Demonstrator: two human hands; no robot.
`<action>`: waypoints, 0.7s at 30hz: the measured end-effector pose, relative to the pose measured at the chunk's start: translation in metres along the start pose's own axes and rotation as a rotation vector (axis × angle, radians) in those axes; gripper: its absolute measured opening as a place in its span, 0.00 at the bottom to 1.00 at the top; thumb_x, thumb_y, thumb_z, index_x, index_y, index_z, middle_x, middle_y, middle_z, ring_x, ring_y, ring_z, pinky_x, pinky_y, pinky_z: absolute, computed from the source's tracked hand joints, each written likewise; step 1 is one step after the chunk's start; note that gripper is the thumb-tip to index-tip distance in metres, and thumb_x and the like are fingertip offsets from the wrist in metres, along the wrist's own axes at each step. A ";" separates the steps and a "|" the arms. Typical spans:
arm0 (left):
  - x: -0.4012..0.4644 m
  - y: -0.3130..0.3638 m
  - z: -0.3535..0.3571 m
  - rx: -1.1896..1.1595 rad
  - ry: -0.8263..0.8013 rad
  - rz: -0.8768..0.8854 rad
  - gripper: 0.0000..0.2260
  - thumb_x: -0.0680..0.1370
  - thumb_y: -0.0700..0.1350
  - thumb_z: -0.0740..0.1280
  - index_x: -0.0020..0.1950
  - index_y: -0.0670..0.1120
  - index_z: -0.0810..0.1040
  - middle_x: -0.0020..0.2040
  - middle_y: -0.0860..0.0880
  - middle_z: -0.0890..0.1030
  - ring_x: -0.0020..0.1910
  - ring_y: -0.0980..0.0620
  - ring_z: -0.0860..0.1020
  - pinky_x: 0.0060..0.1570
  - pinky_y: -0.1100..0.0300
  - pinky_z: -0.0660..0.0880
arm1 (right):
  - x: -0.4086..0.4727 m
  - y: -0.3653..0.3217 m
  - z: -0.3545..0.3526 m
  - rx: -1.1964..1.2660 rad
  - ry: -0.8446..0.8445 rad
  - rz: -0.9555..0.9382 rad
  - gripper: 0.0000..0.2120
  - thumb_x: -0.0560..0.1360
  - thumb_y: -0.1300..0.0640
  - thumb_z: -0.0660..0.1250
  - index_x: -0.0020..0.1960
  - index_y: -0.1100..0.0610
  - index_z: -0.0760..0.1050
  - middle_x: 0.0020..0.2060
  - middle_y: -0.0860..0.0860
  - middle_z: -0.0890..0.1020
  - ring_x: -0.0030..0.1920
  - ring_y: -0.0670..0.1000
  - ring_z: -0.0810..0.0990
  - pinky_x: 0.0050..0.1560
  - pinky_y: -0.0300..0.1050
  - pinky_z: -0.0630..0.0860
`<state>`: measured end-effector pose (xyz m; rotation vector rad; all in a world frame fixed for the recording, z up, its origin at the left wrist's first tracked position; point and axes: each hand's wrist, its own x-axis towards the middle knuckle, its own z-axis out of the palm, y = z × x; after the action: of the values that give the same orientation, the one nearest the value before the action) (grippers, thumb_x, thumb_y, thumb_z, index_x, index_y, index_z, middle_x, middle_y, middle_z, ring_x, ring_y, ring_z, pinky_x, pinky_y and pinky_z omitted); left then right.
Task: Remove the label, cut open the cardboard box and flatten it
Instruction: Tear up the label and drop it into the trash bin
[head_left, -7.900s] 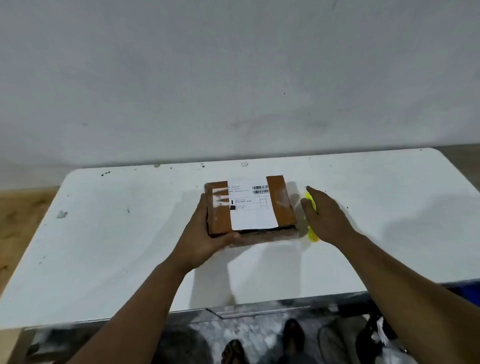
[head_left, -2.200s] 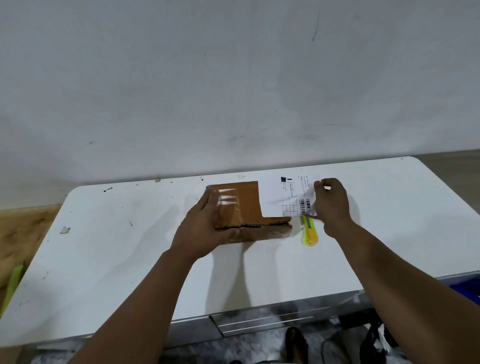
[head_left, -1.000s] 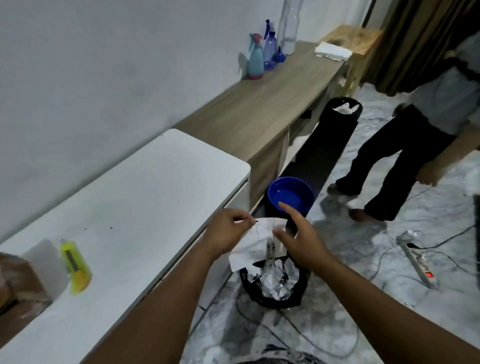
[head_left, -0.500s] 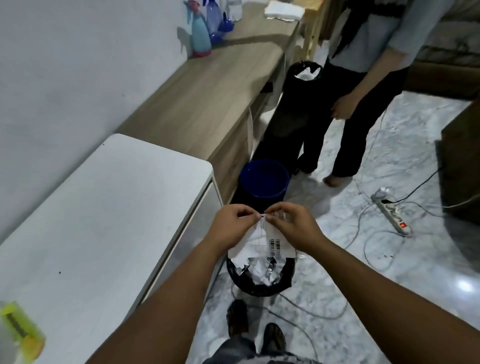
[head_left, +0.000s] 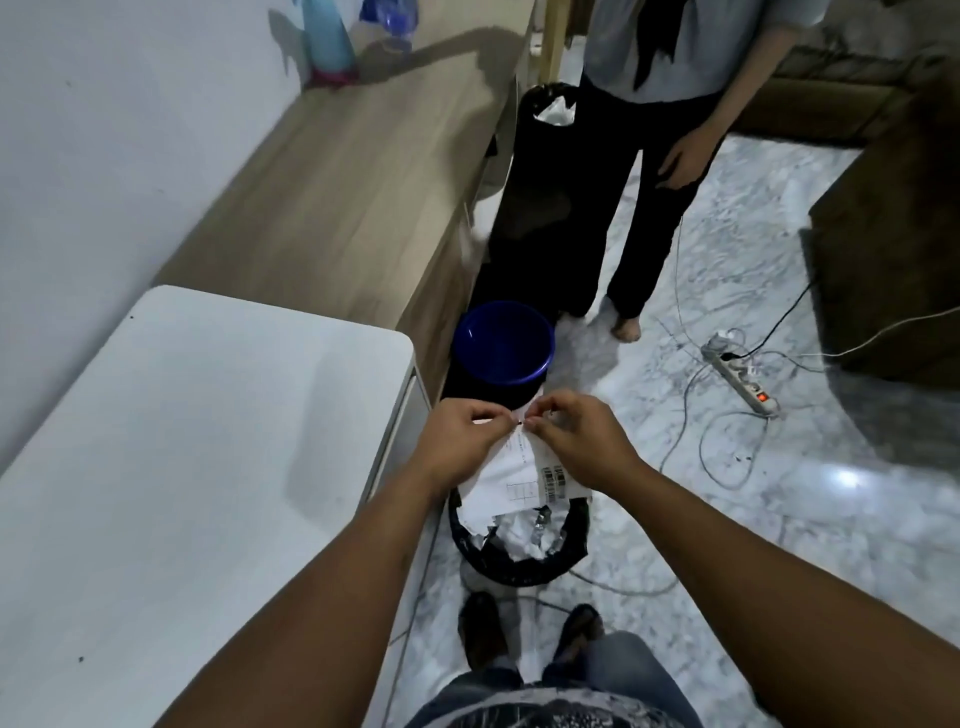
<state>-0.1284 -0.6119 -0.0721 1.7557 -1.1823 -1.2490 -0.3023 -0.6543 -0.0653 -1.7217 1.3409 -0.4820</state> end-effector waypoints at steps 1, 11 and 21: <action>0.002 -0.003 -0.001 -0.009 -0.003 -0.018 0.06 0.77 0.48 0.71 0.47 0.50 0.88 0.43 0.55 0.87 0.47 0.55 0.84 0.47 0.61 0.77 | 0.001 0.001 0.003 -0.009 -0.008 -0.004 0.08 0.76 0.55 0.71 0.41 0.44 0.77 0.36 0.42 0.81 0.36 0.39 0.77 0.37 0.38 0.71; 0.017 -0.015 -0.002 -0.075 0.080 -0.149 0.06 0.76 0.50 0.73 0.48 0.50 0.88 0.44 0.56 0.87 0.47 0.59 0.82 0.48 0.61 0.77 | 0.005 -0.003 -0.002 0.176 -0.017 -0.030 0.05 0.78 0.60 0.69 0.44 0.51 0.78 0.35 0.49 0.81 0.34 0.47 0.76 0.35 0.36 0.71; 0.024 -0.029 -0.008 -0.093 0.212 -0.209 0.05 0.77 0.50 0.72 0.44 0.53 0.87 0.44 0.56 0.86 0.46 0.53 0.83 0.48 0.54 0.79 | 0.007 0.012 -0.022 0.404 0.159 0.100 0.03 0.78 0.58 0.69 0.45 0.54 0.78 0.41 0.50 0.81 0.39 0.45 0.78 0.40 0.40 0.73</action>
<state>-0.1096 -0.6241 -0.1034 1.9257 -0.8244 -1.1798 -0.3233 -0.6695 -0.0650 -1.3015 1.3255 -0.7865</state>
